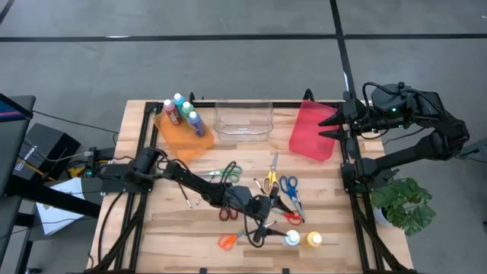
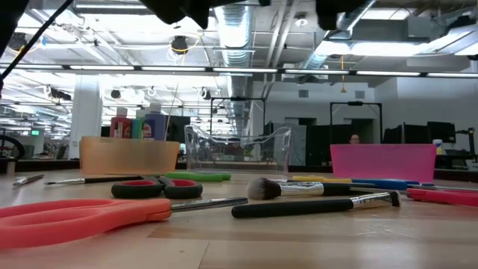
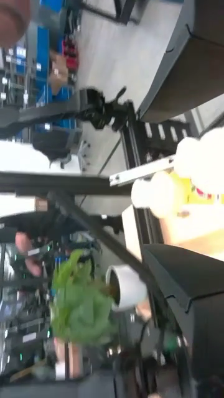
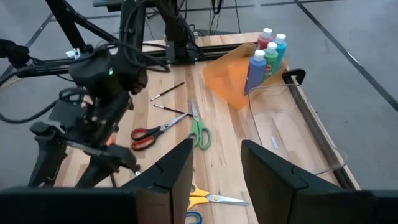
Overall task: Pick & Place Paint Supplies
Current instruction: Put the white paint bottle into the orange bin
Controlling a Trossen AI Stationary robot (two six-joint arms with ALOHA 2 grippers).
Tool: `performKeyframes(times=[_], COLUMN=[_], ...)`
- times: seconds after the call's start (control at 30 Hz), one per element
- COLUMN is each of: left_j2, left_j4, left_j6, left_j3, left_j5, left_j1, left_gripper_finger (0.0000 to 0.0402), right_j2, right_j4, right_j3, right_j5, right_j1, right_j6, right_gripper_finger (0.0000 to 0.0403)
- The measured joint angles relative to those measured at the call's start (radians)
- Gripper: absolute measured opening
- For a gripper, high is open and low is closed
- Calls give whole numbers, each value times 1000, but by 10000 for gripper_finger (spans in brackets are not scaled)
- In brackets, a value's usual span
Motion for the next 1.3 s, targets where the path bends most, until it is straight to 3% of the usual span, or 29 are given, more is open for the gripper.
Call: performKeyframes(times=[0.43, 0.73, 1.03, 1.3], left_j2=[70, 70, 76, 174], left_j4=[-17, -174, -185, -274], left_j6=[-27, 6, 18, 17], left_j3=[60, 136, 158, 295], left_j5=[6, 50, 60, 122], left_j1=[-18, -15, -15, -15], left_gripper_finger=[330, 330, 330, 330], right_j2=[0, 0, 0, 0], right_j4=[-4, -6, -31, -33], right_j3=[0, 0, 0, 0], right_j5=[-22, -30, -30, -30], right_j1=[0, 0, 0, 0], right_j6=[-8, -11, -8, -8], right_gripper_finger=[134, 134, 134, 134])
